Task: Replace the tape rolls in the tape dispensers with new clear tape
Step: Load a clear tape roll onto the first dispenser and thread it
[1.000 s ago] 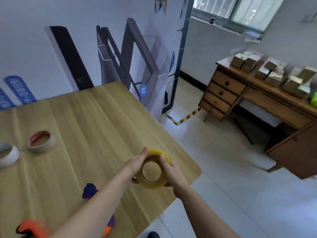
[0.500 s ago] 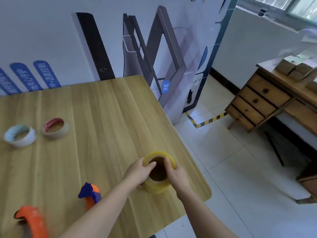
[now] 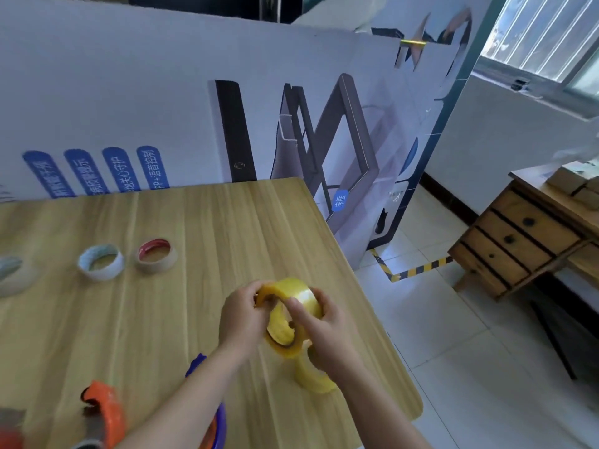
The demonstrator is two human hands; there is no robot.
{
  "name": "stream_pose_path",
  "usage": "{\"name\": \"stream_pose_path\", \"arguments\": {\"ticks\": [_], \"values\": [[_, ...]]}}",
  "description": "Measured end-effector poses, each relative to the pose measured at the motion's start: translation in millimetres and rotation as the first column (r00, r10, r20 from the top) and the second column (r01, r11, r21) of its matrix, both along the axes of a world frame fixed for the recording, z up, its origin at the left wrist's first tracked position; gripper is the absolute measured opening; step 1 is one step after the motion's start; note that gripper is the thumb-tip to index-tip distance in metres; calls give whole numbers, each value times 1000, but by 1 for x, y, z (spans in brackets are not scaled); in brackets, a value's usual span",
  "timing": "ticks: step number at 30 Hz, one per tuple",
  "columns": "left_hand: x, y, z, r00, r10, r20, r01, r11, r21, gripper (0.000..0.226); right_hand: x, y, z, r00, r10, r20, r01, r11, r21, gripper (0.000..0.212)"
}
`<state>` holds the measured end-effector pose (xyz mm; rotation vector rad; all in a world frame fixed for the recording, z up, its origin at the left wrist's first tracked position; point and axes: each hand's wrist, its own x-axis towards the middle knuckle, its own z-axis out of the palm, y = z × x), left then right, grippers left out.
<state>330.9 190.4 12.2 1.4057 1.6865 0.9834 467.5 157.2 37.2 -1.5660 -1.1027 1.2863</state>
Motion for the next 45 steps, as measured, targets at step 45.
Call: {"name": "stream_pose_path", "arguments": {"ticks": [45], "values": [[-175, -126, 184, 808, 249, -534, 122, 816, 565, 43, -147, -69, 160, 583, 697, -417, -595, 716, 366, 32]]}}
